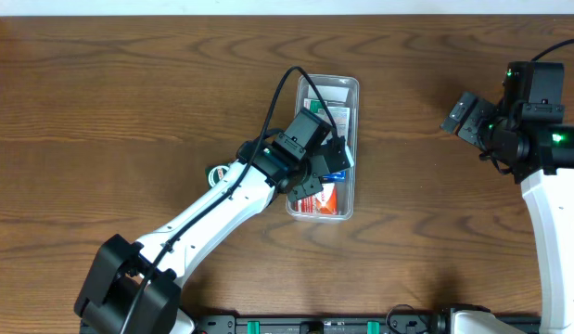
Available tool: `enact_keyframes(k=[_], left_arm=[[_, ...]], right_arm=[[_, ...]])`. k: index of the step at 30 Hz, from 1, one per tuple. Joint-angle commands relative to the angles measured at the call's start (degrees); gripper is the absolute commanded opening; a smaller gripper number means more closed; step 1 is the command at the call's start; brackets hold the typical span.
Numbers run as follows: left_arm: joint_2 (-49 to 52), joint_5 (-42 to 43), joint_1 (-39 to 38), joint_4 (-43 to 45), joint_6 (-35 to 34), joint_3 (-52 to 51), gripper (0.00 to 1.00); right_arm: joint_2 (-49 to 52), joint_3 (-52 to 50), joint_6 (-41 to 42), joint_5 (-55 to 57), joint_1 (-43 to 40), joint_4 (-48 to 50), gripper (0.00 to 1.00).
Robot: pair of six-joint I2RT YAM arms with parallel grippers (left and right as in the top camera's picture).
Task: Pack container
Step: 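Lower the bottle into the container beside the red box, open left gripper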
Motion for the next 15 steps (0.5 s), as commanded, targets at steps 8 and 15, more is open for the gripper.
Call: enact_keyframes(k=[8,15], left_arm=[[1.46,1.09,0.35,-1.44,1.60,0.13,0.17],[3.19,1.09,0.13,-2.21,1.57,0.13,0.17]], right_arm=[[0.15,0.22,-0.87,0.17,-0.15,-0.07,0.99],[0.15,0.22,-0.87,0.17,-0.15,-0.07,0.99]])
